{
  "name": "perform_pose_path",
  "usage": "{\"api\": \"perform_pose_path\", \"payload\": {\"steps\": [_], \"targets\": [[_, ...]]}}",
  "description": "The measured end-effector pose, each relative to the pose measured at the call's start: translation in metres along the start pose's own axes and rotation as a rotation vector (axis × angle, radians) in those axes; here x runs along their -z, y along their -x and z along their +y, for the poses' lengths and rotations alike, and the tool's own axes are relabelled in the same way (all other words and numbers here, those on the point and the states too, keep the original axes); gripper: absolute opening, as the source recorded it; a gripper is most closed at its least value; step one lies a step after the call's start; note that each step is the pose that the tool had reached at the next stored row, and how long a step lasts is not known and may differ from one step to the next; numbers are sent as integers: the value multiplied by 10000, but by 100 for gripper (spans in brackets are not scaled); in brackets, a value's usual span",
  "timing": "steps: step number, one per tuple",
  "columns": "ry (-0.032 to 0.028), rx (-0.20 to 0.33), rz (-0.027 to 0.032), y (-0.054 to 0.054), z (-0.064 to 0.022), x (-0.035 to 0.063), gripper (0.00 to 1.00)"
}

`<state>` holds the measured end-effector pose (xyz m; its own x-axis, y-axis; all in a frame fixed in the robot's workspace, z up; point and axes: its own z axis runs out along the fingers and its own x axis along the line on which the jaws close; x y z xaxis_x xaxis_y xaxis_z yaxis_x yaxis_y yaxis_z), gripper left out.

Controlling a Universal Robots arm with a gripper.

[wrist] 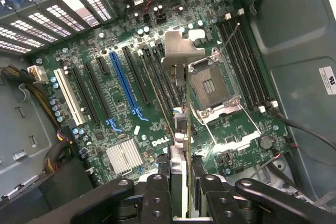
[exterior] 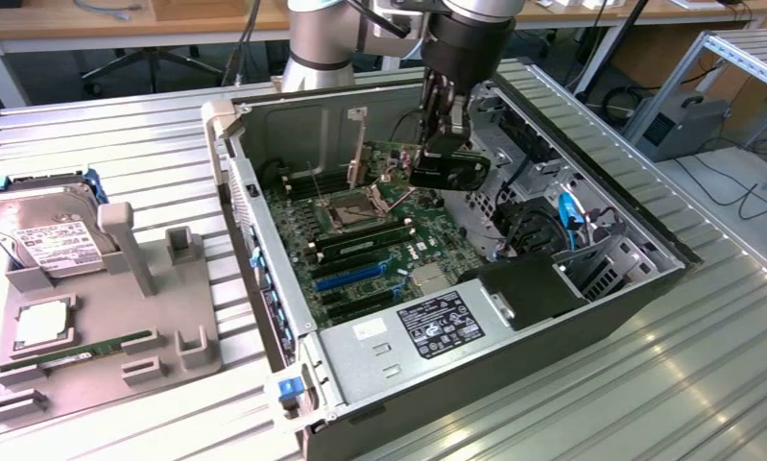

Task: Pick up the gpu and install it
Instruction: 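Insert the gpu into the slot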

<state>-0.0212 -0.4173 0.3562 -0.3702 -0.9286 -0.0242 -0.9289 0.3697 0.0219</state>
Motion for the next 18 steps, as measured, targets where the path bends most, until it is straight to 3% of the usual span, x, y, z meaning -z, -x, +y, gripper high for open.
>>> {"api": "perform_pose_path", "payload": {"steps": [18], "targets": [[9,389,9,0,0,0,27]]}}
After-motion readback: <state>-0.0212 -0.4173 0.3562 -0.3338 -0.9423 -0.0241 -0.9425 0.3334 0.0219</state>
